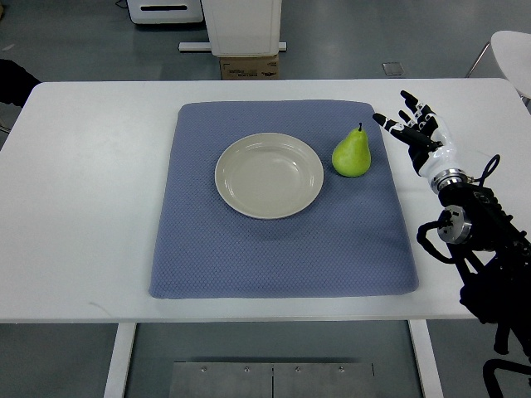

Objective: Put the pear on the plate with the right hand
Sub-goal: 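Move the right hand toward the green pear beside the plate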

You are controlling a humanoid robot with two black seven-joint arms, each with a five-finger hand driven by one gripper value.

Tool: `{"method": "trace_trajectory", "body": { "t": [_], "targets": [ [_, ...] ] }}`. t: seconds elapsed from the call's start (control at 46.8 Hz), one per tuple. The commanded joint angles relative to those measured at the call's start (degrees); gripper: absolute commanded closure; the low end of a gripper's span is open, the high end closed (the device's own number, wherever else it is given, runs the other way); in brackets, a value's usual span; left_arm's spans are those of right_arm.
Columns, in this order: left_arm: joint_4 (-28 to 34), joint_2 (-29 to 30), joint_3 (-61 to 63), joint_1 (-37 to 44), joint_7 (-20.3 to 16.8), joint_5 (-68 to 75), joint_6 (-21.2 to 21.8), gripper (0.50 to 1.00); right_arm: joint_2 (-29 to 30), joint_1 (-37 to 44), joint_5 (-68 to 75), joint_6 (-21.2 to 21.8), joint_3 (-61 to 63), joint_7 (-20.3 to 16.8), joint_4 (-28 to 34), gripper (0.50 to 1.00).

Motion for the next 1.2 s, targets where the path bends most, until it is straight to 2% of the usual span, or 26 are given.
{"method": "trace_trajectory", "body": {
  "t": [0.0, 0.555, 1.175],
  "targets": [
    [0.0, 0.0, -0.08, -0.1, 0.0, -0.01, -0.03, 0.5, 0.18, -0.1, 0.0, -0.01, 0.01, 0.08, 0.09, 0.5],
    [0.0, 0.0, -0.08, 0.69, 0.0, -0.1, 0.06, 0.5, -0.08, 0.52, 0.7, -0.19, 0.1, 1.31, -0.09, 0.5],
    [0.0, 0.0, -0.08, 0.69, 0.0, -0.1, 0.06, 0.5, 0.09, 2.8, 0.7, 0.08, -2.27, 0.7, 0.0, 0.5]
  ]
}}
